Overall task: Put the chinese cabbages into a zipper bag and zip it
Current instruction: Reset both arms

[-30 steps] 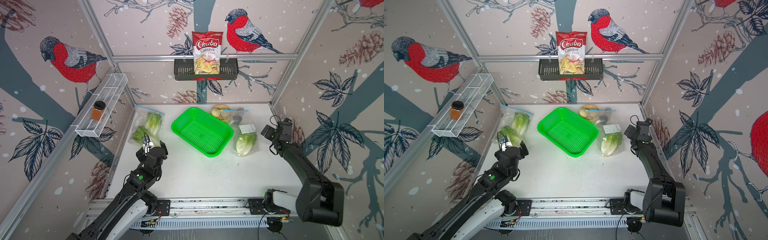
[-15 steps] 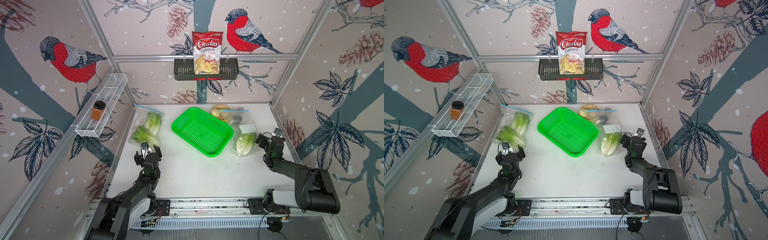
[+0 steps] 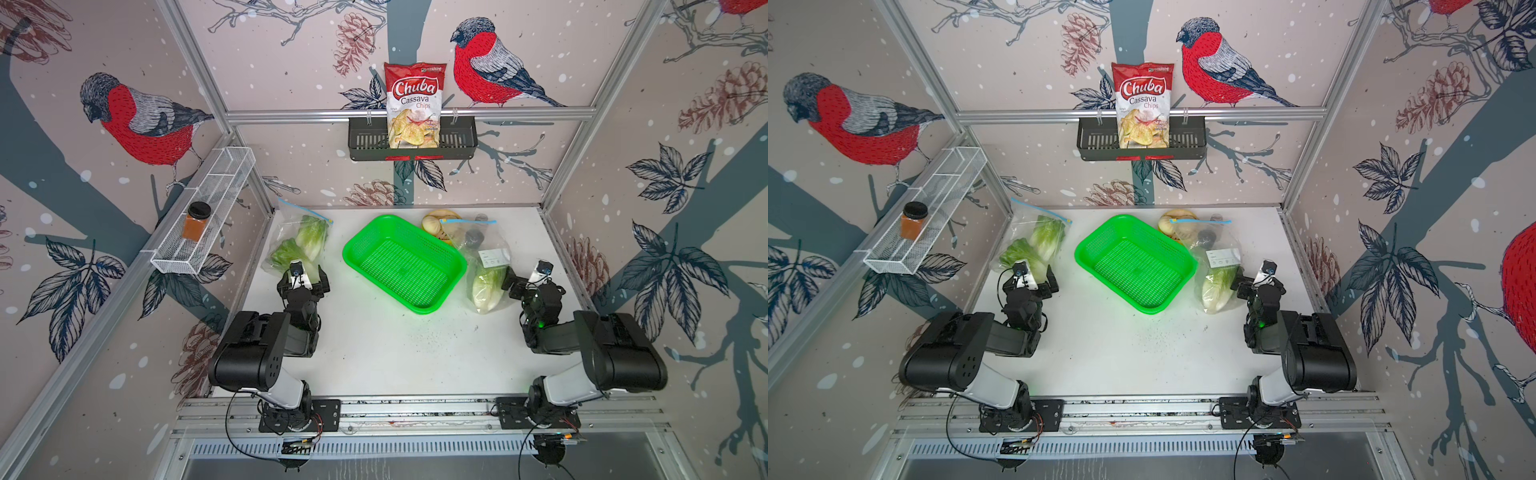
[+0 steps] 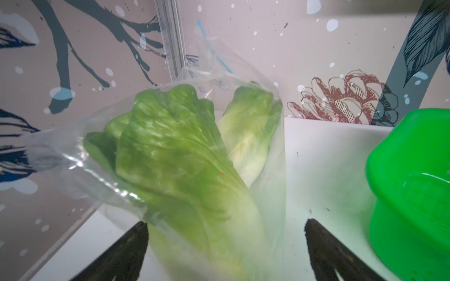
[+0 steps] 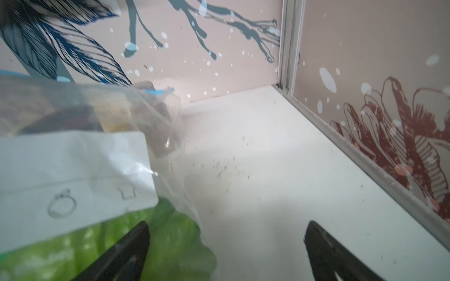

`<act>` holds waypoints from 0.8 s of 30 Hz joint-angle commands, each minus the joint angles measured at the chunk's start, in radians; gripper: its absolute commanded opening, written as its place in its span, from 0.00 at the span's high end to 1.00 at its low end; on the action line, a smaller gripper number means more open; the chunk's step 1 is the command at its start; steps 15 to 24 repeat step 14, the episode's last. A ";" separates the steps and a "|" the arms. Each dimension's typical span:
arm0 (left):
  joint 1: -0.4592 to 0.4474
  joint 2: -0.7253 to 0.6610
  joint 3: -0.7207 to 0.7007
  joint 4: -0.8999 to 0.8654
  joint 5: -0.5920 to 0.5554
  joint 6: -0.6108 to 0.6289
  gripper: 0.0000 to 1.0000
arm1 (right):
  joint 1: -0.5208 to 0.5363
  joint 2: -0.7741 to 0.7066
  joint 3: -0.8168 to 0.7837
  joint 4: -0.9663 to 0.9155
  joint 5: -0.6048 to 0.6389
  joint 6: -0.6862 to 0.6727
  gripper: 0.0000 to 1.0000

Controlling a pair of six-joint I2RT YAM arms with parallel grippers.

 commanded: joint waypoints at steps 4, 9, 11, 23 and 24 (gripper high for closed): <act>0.000 0.003 -0.003 0.064 0.026 0.007 0.01 | 0.031 0.005 -0.009 0.076 0.096 -0.032 0.00; 0.006 0.016 0.016 0.049 0.061 0.011 0.01 | 0.031 0.020 -0.021 0.122 0.098 -0.032 0.00; 0.012 0.012 0.019 0.033 0.071 0.006 0.01 | 0.031 0.018 -0.020 0.119 0.097 -0.032 0.00; 0.010 0.005 0.002 0.057 0.077 0.012 0.01 | 0.031 0.019 -0.020 0.119 0.097 -0.032 0.00; 0.010 0.005 0.002 0.057 0.077 0.012 0.01 | 0.031 0.019 -0.020 0.119 0.097 -0.032 0.00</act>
